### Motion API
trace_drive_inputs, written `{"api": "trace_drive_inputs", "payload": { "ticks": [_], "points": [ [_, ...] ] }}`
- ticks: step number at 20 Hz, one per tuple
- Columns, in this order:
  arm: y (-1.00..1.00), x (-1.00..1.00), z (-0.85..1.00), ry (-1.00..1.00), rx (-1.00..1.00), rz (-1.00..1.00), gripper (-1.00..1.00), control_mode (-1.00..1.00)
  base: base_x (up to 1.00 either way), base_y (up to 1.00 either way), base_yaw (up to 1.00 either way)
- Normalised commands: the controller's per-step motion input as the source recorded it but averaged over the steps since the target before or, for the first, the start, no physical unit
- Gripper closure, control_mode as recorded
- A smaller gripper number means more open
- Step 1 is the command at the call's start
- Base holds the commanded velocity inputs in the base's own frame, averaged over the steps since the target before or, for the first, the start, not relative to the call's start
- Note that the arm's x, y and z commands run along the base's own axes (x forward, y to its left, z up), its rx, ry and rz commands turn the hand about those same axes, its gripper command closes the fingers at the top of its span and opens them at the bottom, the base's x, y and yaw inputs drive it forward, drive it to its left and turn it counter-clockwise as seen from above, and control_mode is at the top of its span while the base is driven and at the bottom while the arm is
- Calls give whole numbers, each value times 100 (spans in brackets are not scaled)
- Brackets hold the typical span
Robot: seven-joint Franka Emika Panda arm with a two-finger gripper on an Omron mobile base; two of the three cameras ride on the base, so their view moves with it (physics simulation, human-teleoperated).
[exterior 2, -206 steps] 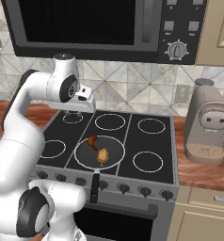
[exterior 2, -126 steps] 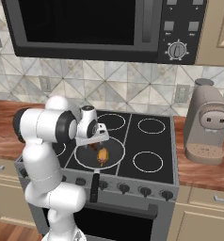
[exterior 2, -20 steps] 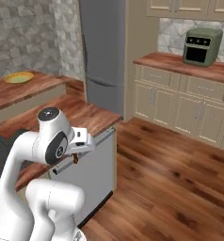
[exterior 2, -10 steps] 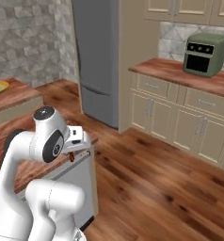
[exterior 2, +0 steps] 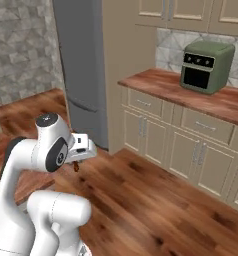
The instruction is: Take the chicken drumsticks from the pan and place one on each plate on the dining counter.
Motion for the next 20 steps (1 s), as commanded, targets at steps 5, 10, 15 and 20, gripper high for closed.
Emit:
{"api": "trace_drive_inputs", "payload": {
  "ticks": [5, 10, 15, 20],
  "points": [
    [0, 0, 0, 0, 0, 0, 100, 100, 99, -40, 16],
    [0, 0, 0, 0, 0, 0, 100, 100, 93, -30, 31],
    [0, 0, 0, 0, 0, 0, 100, 100, 57, -19, 66],
    [0, 0, 0, 0, 0, 0, 100, 100, 52, -12, 81]
  ]
}}
